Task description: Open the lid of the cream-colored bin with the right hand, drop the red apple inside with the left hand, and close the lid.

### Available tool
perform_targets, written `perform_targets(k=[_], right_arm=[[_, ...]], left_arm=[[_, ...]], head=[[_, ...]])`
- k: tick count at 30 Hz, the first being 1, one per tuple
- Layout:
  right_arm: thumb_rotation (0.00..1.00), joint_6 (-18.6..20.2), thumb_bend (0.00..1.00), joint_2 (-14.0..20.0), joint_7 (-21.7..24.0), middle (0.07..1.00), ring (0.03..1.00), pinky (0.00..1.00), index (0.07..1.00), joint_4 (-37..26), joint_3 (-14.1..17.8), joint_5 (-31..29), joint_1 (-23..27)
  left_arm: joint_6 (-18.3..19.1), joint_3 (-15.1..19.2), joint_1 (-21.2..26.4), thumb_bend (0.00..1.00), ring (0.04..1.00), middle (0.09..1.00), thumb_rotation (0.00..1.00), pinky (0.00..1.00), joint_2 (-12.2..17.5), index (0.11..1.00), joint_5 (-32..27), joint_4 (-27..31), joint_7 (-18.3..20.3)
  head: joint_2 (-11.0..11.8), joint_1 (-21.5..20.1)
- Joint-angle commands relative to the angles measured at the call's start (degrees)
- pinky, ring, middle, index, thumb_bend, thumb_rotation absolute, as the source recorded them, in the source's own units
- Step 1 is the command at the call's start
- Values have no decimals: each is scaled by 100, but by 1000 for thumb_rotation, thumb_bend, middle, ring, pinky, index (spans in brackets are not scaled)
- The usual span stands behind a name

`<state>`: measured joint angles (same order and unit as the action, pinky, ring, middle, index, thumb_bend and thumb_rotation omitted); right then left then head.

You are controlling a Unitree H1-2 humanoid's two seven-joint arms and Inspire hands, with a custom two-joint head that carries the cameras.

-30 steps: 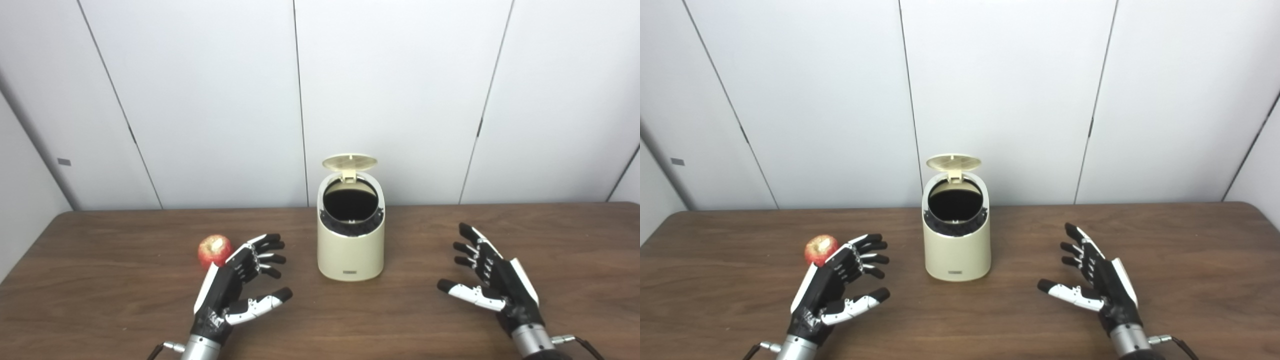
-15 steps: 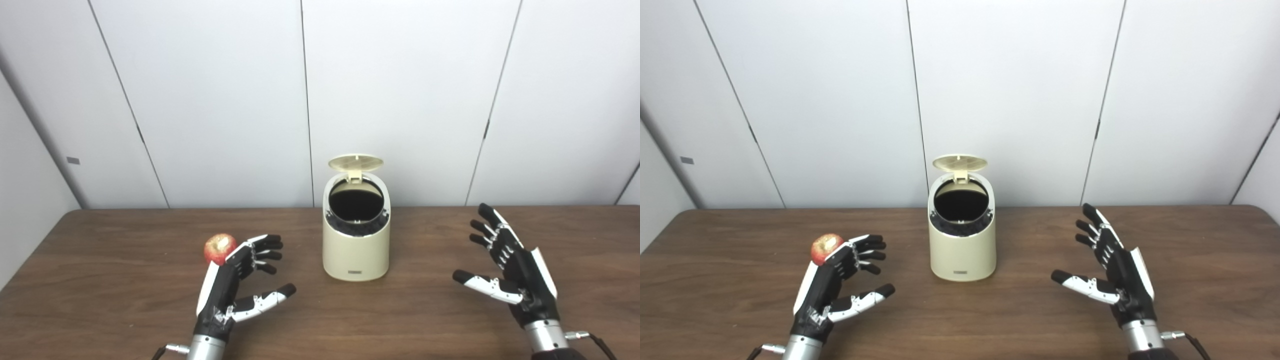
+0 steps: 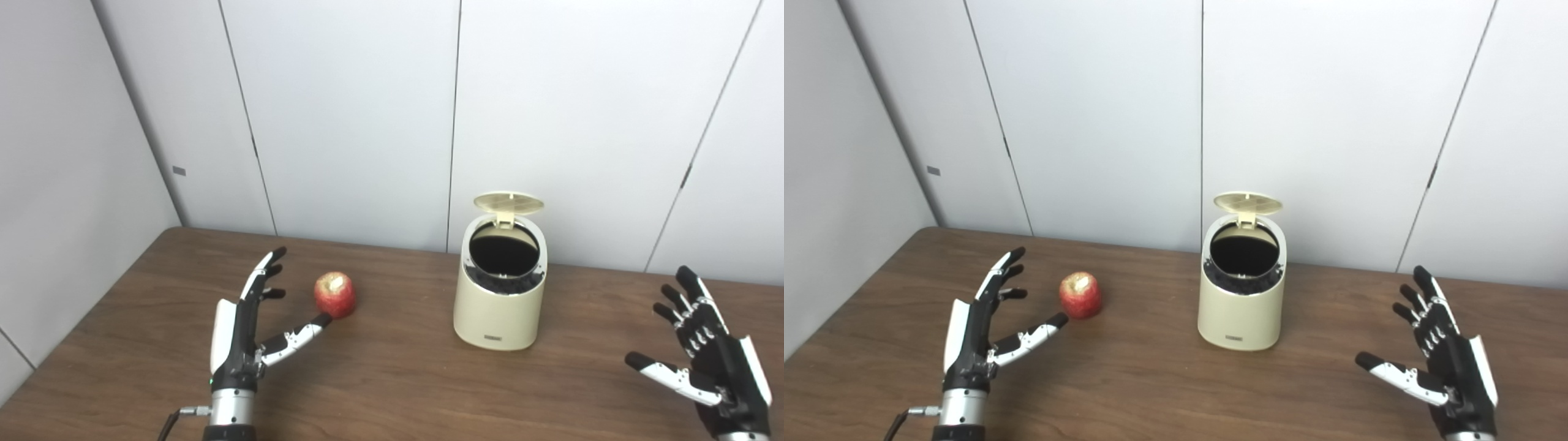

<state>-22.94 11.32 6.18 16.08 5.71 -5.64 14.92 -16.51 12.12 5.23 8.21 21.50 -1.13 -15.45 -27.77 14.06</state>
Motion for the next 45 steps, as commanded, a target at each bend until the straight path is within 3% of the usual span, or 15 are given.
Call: perform_targets(k=[1, 6, 7, 13, 19, 26, 45], right_arm=[[197, 57, 754, -32, 67, 987, 932, 895, 962, -75, -39, -87, -194], [140, 322, 730, -39, 8, 982, 927, 855, 961, -437, -63, 7, -235], [128, 364, 726, -36, 8, 983, 927, 858, 963, -485, -71, 15, -237], [99, 429, 712, -6, 30, 981, 927, 876, 959, -574, -99, 40, -216], [101, 508, 708, 16, 13, 976, 925, 872, 953, -695, -131, 114, -219], [97, 548, 721, 8, -60, 966, 906, 840, 946, -775, -130, 247, -225], [44, 688, 706, -3, -55, 967, 901, 820, 944, -1054, -110, 255, -303]], left_arm=[[53, 98, 262, 806, 855, 909, 219, 690, 79, 912, 125, 156, -256], [502, 108, 429, 831, 863, 896, 219, 751, 191, 913, 356, -42, -344], [626, 78, 472, 836, 875, 896, 216, 795, 236, 919, 350, -97, -275], [1420, -180, 713, 929, 908, 903, 300, 842, 536, 964, 259, -350, 244], [1820, -451, 942, 969, 877, 863, 317, 790, 803, 934, 379, -698, 377], [1657, -683, 1140, 969, 827, 834, 314, 698, 964, 894, 374, -1408, 253], [1547, -1167, 1433, 961, 767, 802, 307, 650, 933, 858, 381, -2006, 83]], head=[[-9, 13], [-13, -6], [-11, -5], [9, -12], [1, -40], [1, -105], [-68, -248]])
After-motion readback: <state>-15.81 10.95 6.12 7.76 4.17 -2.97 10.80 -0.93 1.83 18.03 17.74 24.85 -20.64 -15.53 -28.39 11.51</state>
